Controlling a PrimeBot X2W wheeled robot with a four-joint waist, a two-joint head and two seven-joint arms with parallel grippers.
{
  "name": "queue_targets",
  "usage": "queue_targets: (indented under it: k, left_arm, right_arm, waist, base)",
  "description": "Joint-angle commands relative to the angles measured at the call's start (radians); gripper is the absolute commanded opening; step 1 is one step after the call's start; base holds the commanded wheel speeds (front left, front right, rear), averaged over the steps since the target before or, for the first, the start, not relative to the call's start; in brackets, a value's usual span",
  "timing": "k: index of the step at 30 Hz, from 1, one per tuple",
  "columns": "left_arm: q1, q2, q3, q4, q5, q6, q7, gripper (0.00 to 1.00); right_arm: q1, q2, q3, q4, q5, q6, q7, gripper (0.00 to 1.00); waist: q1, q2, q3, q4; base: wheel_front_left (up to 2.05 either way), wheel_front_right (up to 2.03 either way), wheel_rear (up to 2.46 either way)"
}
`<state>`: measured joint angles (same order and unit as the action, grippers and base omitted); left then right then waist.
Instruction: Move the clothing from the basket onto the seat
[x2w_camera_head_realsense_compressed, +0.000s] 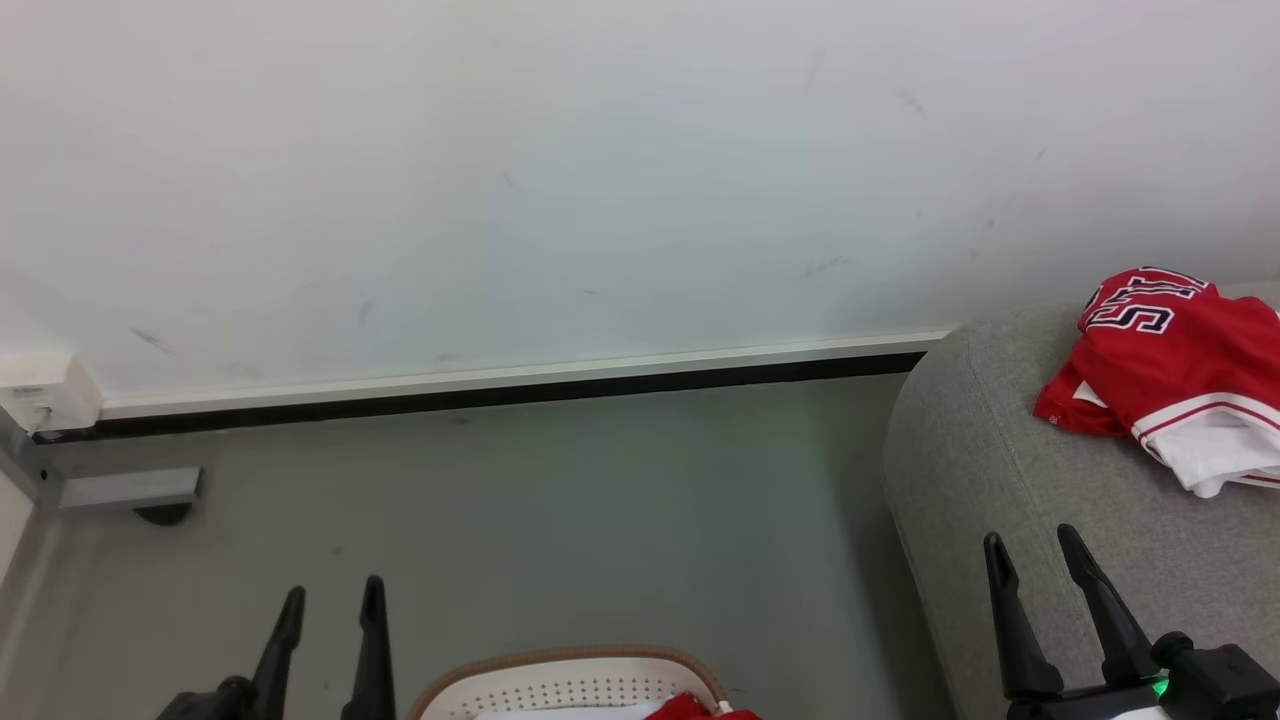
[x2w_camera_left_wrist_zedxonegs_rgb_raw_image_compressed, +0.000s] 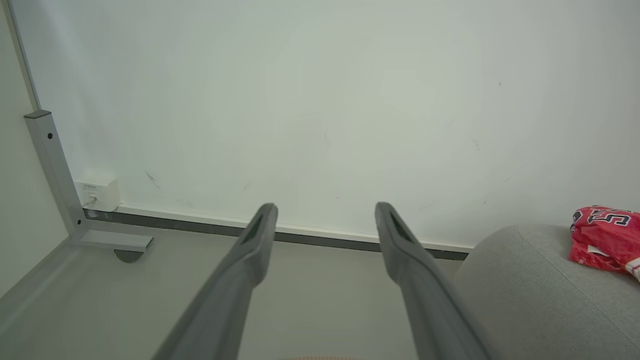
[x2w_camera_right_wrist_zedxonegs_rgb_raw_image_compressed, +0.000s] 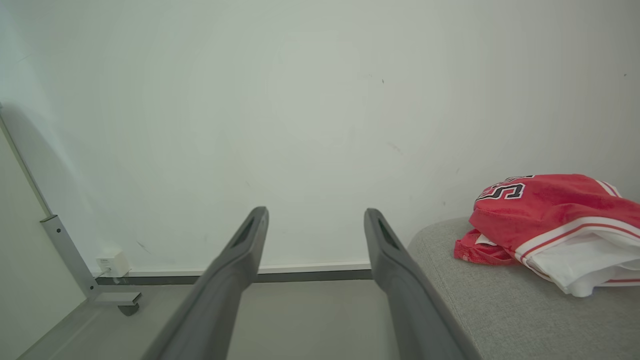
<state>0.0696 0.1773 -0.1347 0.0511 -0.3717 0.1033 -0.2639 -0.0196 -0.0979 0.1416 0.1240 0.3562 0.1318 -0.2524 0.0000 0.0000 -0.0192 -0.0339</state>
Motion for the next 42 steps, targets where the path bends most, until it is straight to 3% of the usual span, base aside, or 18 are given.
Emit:
queue_targets:
  k: [1,10,30,38,42]
  left_arm:
    - [-0.002,-0.005,0.007,0.004,0.015,-0.008,-0.001,1.00]
    - [-0.009,-0.045,0.053,0.028,0.055,-0.059,-0.001,1.00]
    - [-0.025,-0.091,0.099,0.056,0.107,-0.130,-0.001,1.00]
    - [-0.088,-0.103,0.065,0.116,0.095,-0.172,0.000,1.00]
    - [-0.166,-0.081,0.023,0.199,0.100,-0.199,0.027,1.00]
  right_arm:
    - [-0.014,0.000,-0.003,0.001,-0.007,-0.002,-0.003,1.00]
    - [-0.018,0.005,0.000,0.002,-0.013,-0.002,-0.003,1.00]
    - [-0.028,-0.005,-0.015,-0.002,-0.003,-0.002,0.002,1.00]
    - [-0.060,-0.006,-0.027,-0.018,-0.010,-0.002,0.002,1.00]
    - [-0.099,-0.007,-0.029,-0.036,-0.011,-0.002,-0.001,1.00]
  waist:
    - [0.0000,0.0000,0.001,0.000]
    - [0.0000,0.0000,0.005,-0.001]
    - [0.0000,0.0000,0.033,-0.049]
    - [0.0000,0.0000,0.123,-0.097]
    - [0.0000,0.0000,0.199,-0.124]
  base:
    - [0.00,0.00,0.00]
    - [0.00,0.00,0.00]
    - [0.00,0.00,0.00]
    - [0.00,0.00,0.00]
    - [0.00,0.00,0.00]
